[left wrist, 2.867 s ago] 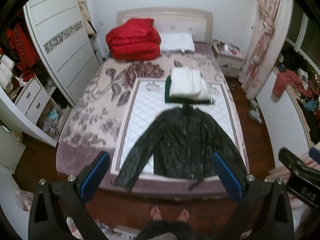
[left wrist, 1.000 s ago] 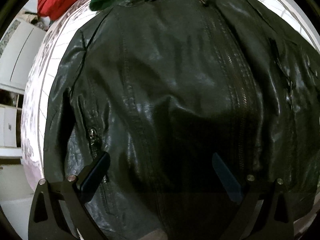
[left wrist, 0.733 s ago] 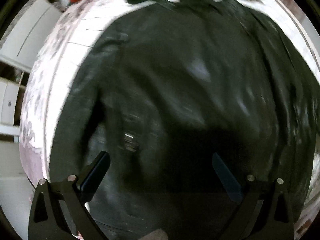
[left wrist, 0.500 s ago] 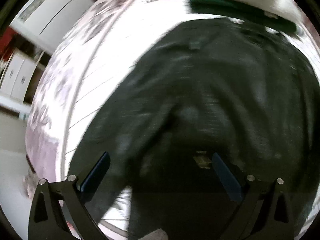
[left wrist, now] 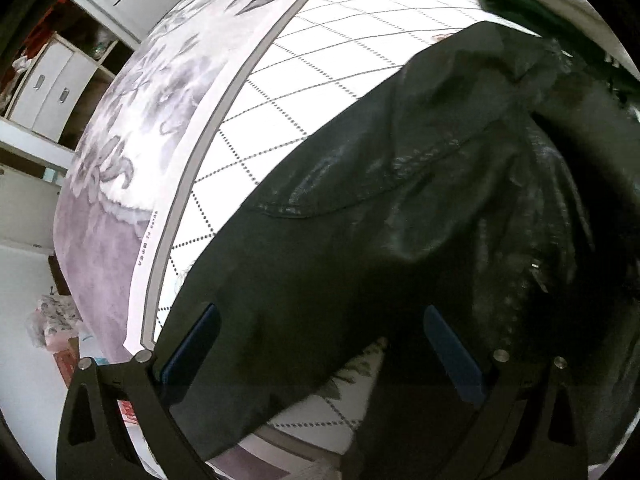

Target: Fold large clothes

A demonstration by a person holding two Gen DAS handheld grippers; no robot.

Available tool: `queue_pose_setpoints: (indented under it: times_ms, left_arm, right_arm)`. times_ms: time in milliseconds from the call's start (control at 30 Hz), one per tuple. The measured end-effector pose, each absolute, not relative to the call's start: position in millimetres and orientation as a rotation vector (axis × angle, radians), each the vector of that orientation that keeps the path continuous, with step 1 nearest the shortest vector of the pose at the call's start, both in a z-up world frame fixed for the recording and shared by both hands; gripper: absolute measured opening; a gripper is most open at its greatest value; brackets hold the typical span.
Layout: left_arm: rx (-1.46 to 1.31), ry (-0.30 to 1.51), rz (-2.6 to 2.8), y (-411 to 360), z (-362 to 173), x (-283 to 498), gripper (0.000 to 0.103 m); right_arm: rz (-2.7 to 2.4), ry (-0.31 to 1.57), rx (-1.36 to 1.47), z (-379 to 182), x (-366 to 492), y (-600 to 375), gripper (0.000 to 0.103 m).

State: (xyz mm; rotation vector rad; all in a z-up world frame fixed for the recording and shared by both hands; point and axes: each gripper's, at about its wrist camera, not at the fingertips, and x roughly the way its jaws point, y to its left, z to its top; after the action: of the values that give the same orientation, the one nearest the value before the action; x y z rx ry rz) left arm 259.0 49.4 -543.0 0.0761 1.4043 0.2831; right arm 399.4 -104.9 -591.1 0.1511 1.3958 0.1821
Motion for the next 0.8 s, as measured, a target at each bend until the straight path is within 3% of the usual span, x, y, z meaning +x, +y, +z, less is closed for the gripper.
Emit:
queue_pose_setpoints:
  times_ms: [200, 367, 533, 800]
  left_arm:
    - [0.056, 1.361, 0.216, -1, -509, 266, 0.103]
    - [-0.035, 1.395, 0.095, -72, -510, 303, 0.103]
    - [0.09, 1.382, 0.119, -152, -544, 346, 0.103]
    - [0.042, 1.393, 0.334, -74, -549, 354, 0.103]
  right_arm:
    - [-0.061, 1.318, 0.464, -551, 372, -235, 0.077]
    - [-0.246, 1.35, 0.594, -594, 370, -326, 0.075]
    - [-0.288, 1.388, 0.647, -628, 366, -365, 0.075]
    - [-0.257, 1.437, 0.731, -646, 344, -396, 0.075]
